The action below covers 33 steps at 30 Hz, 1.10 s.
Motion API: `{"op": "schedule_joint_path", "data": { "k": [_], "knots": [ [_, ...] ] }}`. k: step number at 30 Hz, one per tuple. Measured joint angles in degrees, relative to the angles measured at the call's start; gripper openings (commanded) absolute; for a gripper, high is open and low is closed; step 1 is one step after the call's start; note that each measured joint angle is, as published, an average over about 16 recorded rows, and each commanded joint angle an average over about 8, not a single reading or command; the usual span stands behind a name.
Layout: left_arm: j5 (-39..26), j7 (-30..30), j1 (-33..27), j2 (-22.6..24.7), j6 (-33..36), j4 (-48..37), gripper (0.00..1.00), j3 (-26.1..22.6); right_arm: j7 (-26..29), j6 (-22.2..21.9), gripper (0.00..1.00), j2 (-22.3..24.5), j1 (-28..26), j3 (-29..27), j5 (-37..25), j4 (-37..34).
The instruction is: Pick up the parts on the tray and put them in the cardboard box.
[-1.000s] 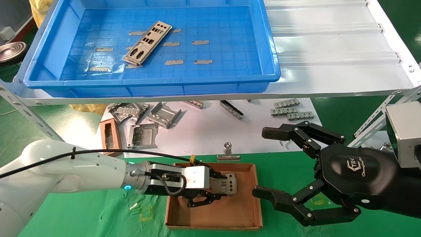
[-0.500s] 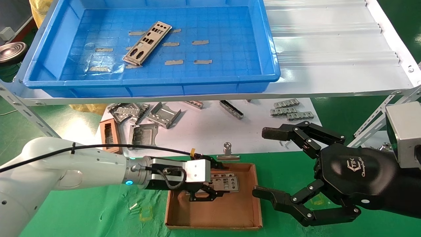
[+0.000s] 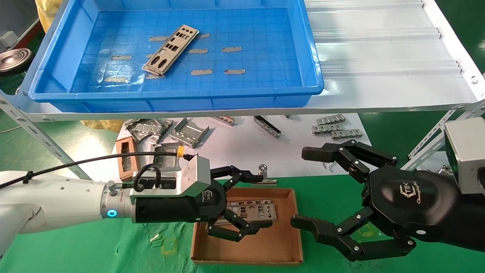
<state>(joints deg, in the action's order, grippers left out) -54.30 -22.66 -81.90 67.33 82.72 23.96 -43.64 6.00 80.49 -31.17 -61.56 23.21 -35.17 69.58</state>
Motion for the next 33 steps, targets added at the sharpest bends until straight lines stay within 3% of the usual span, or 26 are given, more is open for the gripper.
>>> {"op": "schedule_joint_path", "data": {
  "k": [14,33],
  "knots": [
    [1.3,2.3,1.5,-2.2,0.5,2.9,1.00,1.9,0.0,0.0,1.00,0.0,0.0,0.0,0.0,0.0],
    [4.9,12.3,7.5,-11.9,1.3,17.9,1.00,10.2,0.0,0.0,1.00,0.0,0.0,0.0,0.0,0.0]
  ]
}}
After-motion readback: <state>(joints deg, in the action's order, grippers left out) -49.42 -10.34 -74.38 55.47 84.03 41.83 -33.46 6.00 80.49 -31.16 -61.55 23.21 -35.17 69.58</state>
